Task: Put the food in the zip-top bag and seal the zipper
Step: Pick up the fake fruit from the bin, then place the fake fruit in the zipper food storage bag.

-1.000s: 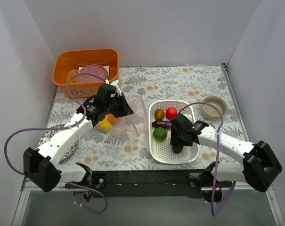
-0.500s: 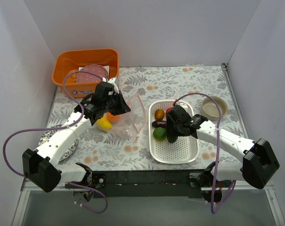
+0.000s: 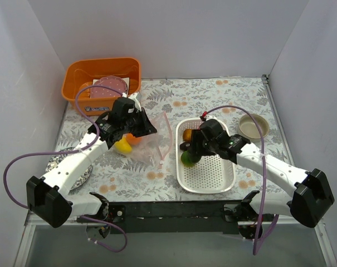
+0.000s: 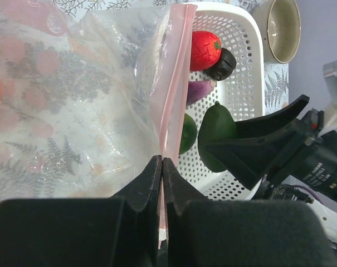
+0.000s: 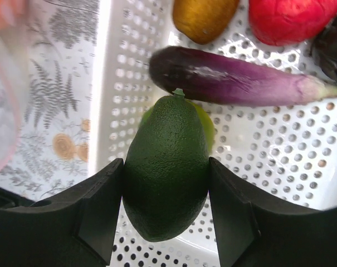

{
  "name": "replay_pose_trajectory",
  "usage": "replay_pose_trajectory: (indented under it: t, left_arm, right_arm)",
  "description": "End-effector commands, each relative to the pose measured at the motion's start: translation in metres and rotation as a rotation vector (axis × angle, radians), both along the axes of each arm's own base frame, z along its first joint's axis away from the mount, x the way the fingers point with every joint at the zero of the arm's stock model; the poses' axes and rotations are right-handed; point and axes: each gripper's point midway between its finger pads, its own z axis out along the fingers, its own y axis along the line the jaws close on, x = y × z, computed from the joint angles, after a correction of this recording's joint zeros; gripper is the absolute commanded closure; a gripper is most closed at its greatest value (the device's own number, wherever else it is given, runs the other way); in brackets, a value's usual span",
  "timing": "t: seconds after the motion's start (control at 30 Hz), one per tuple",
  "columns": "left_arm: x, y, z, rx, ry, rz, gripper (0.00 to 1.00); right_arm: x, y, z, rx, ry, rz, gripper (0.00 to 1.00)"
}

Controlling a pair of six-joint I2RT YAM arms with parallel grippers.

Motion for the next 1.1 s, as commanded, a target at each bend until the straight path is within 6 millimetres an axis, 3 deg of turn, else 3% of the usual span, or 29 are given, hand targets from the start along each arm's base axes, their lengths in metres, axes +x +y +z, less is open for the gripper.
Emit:
replay_pose_trajectory:
  t: [0.0,0.23,0.47,0.83,1.07]
  left_arm:
    - [0.003,-0.007,0.019,-0.043,-0.03,-0.022,1.0]
    - [0.001,-0.011,0.014,-0.054,-0.006,-0.038,1.0]
    - [0.001,-0.014,0.013,-0.067,0.005,-0.05,1.0]
    - [-0.001,-0.013,0.014,-0.074,0.016,-0.039,1.0]
    - [-0.002,-0.012,0.018,-0.078,0.008,-0.033,1.0]
  right_arm:
    - [0.018,0.033,0.071,0.204,-0.181,0.086,0.75]
    - [0.015,0.067,0.109,0.346,-0.24,0.24,0.75]
    - [0.017,0.089,0.121,0.42,-0.258,0.313,0.75]
    - [0.016,0.115,0.127,0.477,-0.251,0.392,0.73]
    - [0.019,0.122,0.112,0.448,-0.21,0.413,0.71]
